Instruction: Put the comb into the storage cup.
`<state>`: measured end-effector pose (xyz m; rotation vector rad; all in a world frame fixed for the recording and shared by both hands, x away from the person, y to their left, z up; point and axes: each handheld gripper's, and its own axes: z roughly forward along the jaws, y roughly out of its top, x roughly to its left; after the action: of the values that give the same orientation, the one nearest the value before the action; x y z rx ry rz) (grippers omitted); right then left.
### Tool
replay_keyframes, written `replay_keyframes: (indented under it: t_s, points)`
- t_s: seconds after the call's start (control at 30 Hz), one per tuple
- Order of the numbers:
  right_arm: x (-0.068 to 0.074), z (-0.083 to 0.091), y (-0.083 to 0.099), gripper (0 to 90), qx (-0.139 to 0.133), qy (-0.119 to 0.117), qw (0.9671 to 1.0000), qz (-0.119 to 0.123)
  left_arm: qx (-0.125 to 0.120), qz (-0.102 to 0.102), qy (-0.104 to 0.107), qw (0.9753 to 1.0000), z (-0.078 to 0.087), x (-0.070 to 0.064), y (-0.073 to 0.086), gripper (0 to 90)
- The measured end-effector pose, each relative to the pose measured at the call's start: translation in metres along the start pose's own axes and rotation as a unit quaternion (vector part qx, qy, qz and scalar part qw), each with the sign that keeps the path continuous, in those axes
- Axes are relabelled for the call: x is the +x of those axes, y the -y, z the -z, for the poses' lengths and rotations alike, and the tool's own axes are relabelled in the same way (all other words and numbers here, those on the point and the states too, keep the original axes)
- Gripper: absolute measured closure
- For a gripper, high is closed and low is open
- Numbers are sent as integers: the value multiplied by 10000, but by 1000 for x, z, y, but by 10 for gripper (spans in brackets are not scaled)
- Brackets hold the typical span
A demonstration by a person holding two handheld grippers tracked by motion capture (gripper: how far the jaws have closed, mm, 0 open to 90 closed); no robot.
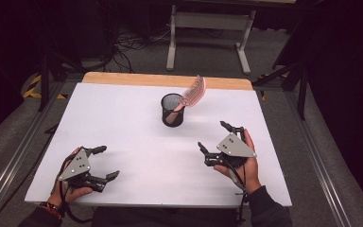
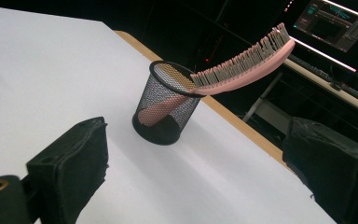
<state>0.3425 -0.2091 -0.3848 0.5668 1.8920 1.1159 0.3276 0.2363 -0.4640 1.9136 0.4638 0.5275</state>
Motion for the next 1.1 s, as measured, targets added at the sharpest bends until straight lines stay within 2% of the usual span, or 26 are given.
replay_keyframes:
  t_s: [0.63, 1.1]
  points:
    - [13, 10, 28, 78, 249, -118, 9996, -18, 3, -16, 6, 10000, 0, -1, 0, 76]
    - [13, 18, 47, 79, 380, -114, 9992, -5, 28, -22, -2, 10000, -1, -2, 0, 74]
